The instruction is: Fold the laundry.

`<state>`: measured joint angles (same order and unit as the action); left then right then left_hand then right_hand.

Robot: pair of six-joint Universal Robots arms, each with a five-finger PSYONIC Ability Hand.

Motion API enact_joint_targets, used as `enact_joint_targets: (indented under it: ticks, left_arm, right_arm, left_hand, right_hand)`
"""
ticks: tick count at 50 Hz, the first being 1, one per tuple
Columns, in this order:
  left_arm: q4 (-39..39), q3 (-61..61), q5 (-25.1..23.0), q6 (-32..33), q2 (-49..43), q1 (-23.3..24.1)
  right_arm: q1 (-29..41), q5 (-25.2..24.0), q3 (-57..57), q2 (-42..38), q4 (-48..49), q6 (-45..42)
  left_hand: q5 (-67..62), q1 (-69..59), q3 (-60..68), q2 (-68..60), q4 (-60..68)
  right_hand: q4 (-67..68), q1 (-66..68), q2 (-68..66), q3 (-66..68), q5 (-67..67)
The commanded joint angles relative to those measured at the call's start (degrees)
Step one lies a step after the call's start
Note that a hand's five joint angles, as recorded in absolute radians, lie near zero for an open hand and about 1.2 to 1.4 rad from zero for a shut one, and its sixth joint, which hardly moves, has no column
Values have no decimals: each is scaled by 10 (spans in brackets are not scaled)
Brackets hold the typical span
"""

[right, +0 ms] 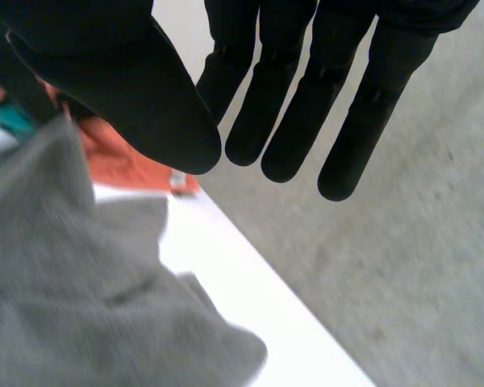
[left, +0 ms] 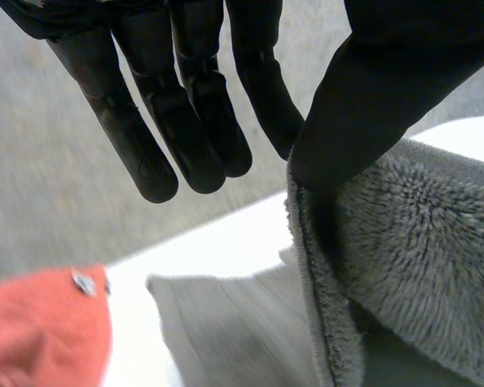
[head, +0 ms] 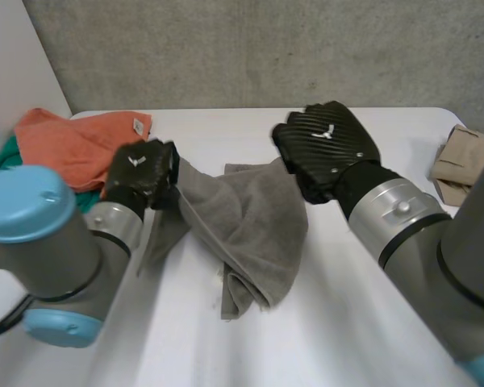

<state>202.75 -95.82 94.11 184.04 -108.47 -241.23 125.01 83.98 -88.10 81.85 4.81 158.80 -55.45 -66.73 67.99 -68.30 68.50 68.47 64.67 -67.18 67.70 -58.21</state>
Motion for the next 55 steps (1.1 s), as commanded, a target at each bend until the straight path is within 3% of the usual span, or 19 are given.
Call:
enact_joint_targets:
  ticks: [1,3,5,14,19,23,25,27,28,30,34,38,41,44,48,55]
  left_arm:
    - [5,-40,-81,73,98,-18]
    - [5,-40,-87,83,106,-21]
    - [5,-37,-88,85,108,-22]
    - [-1,-5,-88,89,112,-16]
    - [-1,10,-86,89,112,-10]
    - [-1,26,-83,88,111,-5]
    - [-1,32,-82,87,112,-4]
    - [-2,35,-82,86,112,-4]
    - [-2,36,-82,86,113,-4]
    - [-2,37,-82,87,119,-3]
    - [-3,33,-82,87,160,-5]
    - [-13,24,-85,87,201,-8]
    - [-29,10,-88,87,228,-11]
    - [-41,-12,-89,86,236,-13]
    - [-43,-52,-90,86,236,-14]
    - [-35,-104,-89,89,168,-7]
  right_arm:
    - [-47,5,18,-51,-10,11]
    - [-48,8,14,-54,-21,16]
    - [-47,16,7,-55,-53,37]
    - [-44,3,-36,-97,-127,272]
    - [-28,-57,-22,-164,-115,326]
    - [6,-67,23,-230,-82,333]
    - [21,-51,51,-273,-68,333]
    - [25,-29,68,-291,-59,329]
    - [24,0,83,-302,-50,329]
    - [22,35,91,-301,-39,324]
    - [4,94,78,-240,2,274]
    - [-41,81,63,-98,12,114]
    - [-78,50,89,-54,-4,-15]
    - [-86,35,143,-58,-47,-98]
    - [-93,16,222,-93,-110,-114]
    - [-93,-58,301,-245,-142,-132]
  left_hand:
    - [-146,-133,120,-117,115]
    - [-146,-133,120,-117,115]
    - [-146,-133,120,-117,115]
    - [-146,-133,120,-117,115]
    - [-146,-133,120,-117,115]
    - [-146,-133,120,-117,115]
    - [-146,-133,120,-117,115]
    - [-146,-133,120,-117,115]
    - [-146,-133,120,-117,115]
    - [-146,-133,120,-117,115]
    - [-146,-133,120,-117,115]
    - [-146,-133,120,-117,115]
    - [-146,-133,120,-117,115]
    - [-146,-133,120,-117,115]
    - [-146,-133,120,-117,115]
    - [-146,-133,120,-117,115]
  right_hand:
    - [-219,-181,206,-211,216]
    - [-492,-454,479,-484,489]
    - [-578,-541,566,-571,576]
    - [-585,-547,572,-577,582]
    - [-585,-547,572,-577,582]
    - [-585,-547,572,-577,582]
    - [-467,-429,454,-459,464]
    - [-235,-197,222,-228,233]
    - [61,99,-74,68,-63]
    - [115,153,-128,123,-118]
    - [115,153,-128,123,-118]
    - [115,153,-128,123,-118]
    - [115,153,-128,123,-118]
    - [115,153,-128,123,-118]
    - [115,153,-128,123,-118]
    - [115,153,-128,123,-118]
